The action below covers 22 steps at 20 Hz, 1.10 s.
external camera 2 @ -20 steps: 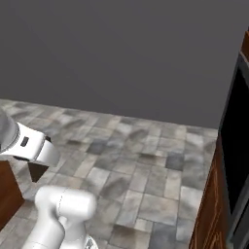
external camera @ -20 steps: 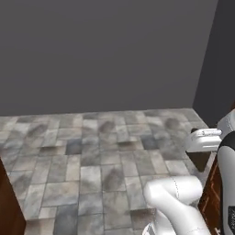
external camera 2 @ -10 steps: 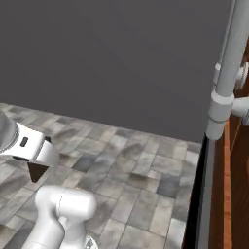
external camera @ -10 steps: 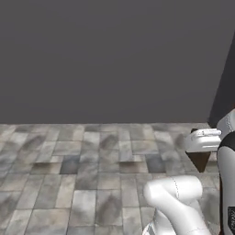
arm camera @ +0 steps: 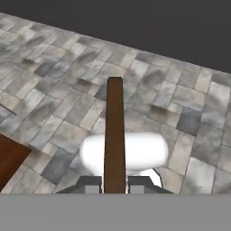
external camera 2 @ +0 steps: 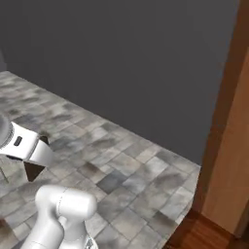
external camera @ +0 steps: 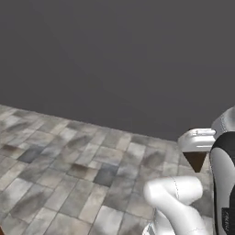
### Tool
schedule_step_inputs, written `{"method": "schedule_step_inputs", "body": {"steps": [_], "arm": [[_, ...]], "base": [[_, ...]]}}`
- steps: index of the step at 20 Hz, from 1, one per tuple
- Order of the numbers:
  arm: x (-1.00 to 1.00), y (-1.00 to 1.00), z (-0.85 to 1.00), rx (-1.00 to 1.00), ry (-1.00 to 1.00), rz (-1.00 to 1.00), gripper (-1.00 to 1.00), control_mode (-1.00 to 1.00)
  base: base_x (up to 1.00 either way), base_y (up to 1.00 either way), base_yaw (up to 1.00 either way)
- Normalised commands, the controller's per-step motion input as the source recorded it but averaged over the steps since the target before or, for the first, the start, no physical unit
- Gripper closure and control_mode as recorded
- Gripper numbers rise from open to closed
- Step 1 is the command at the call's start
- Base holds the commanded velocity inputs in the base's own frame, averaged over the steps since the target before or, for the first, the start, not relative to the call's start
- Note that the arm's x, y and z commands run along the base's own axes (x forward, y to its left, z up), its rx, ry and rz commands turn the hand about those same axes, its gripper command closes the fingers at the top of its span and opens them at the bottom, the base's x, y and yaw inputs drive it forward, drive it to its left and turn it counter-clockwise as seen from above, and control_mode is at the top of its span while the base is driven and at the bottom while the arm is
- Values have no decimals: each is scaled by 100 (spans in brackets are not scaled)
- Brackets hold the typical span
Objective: Start the toaster. Once the lever pops up, take the bread to the plate on the dining counter.
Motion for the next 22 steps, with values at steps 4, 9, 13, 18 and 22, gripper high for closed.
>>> {"method": "schedule_step_inputs", "body": {"steps": [4,9,13,18,22], "arm": [[0,0,0,0,0,0,100,100],[0,0,0,0,0,0,100,100],[0,0,0,0,0,0,100,100],[0,0,0,0,0,0,100,100],[0,0,0,0,0,0,100,100]], "base": [[100,-21,67],[100,-22,68],[100,-17,73],[96,-21,75],[93,-18,77]]}}
